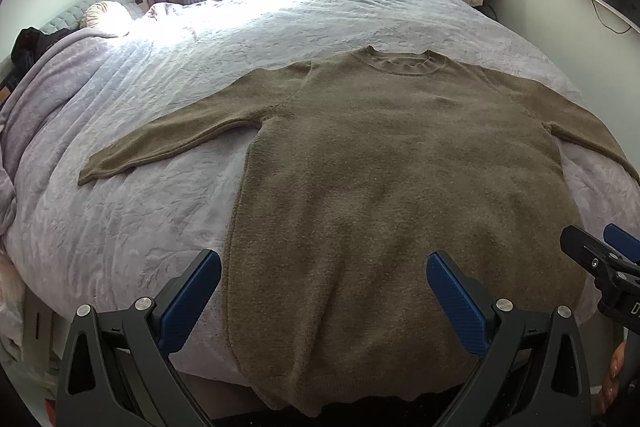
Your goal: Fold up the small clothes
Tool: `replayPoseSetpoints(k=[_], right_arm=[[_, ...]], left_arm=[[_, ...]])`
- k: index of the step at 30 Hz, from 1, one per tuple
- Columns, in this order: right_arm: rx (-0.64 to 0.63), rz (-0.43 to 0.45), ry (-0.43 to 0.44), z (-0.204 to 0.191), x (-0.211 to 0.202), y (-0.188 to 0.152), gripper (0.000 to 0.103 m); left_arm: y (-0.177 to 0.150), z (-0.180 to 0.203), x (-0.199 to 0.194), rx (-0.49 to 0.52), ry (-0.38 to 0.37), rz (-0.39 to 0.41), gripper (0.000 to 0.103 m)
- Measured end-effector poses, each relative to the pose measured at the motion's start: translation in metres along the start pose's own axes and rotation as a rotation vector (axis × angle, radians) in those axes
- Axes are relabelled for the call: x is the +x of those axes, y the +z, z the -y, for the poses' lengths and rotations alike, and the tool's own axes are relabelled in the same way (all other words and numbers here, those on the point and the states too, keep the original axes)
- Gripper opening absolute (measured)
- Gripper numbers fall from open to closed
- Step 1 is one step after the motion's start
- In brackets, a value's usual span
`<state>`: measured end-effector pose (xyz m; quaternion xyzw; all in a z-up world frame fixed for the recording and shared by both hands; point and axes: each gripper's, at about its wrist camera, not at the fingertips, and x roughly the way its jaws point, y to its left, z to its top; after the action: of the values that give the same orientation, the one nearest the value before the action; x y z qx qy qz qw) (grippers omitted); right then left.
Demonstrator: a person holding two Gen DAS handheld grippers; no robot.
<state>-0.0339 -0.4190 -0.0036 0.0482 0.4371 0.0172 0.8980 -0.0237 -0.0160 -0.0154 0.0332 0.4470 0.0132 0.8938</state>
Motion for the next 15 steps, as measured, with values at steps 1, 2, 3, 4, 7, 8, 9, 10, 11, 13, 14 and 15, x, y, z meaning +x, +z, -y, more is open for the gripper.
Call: replayPoseSetpoints(k=[1,2,3,4,7,8,9,10,11,13,14,15], right_arm=[[-0.001,-0.002,-0.001,0.0001,0.0007,-0.0005,0.103],[-0.002,-0.004,-0.001,0.0007,0.0015,-0.0007,0.103],[-0.001,-0.006,-0.002,0.0011,0.0021,-0.0009,0.103],[0.000,-0.008,-0.001,0.0016,0.0027,-0.0011,0.103],[0.001,-0.014,-0.001,0.0027,0.0048,-0.0012,0.103],[0.002,-0.016,-0.003,0.0027,0.0052,-0.0017,0.103],[0.001,-0.017,-0.006,0.0032,0.0056,-0.0022,0.103],[-0.001,-0.018,-0.010,0.0039,0.0061,-0.0028,0.103],[-0.004,-0.019,-0.019,0.0045,0.0065,-0.0035,0.103],[-0.008,-0.023,-0.035,0.0056,0.0077,-0.0045,0.103],[-0.011,-0.024,-0.039,0.0067,0.0086,-0.0050,0.103],[-0.012,-0.027,-0.042,0.0077,0.0095,-0.0053,0.103]], left_arm=[[-0.0001,0.0011,0.0009,0.002,0.001,-0.004,0.103],[-0.0003,0.0018,0.0015,0.005,0.001,-0.005,0.103],[-0.0005,0.0026,0.0021,0.007,0.002,-0.007,0.103],[-0.0005,0.0036,0.0026,0.010,0.005,-0.008,0.103],[-0.0004,0.0065,0.0040,0.024,0.022,-0.012,0.103],[-0.0008,0.0069,0.0041,0.028,0.027,-0.012,0.103],[-0.0008,0.0080,0.0045,0.033,0.033,-0.013,0.103],[-0.0010,0.0084,0.0046,0.035,0.038,-0.014,0.103],[-0.0010,0.0087,0.0048,0.035,0.042,-0.015,0.103],[-0.0014,0.0080,0.0053,0.030,0.043,-0.019,0.103],[-0.0019,0.0082,0.0057,0.028,0.043,-0.020,0.103],[-0.0021,0.0085,0.0062,0.028,0.044,-0.023,0.103]])
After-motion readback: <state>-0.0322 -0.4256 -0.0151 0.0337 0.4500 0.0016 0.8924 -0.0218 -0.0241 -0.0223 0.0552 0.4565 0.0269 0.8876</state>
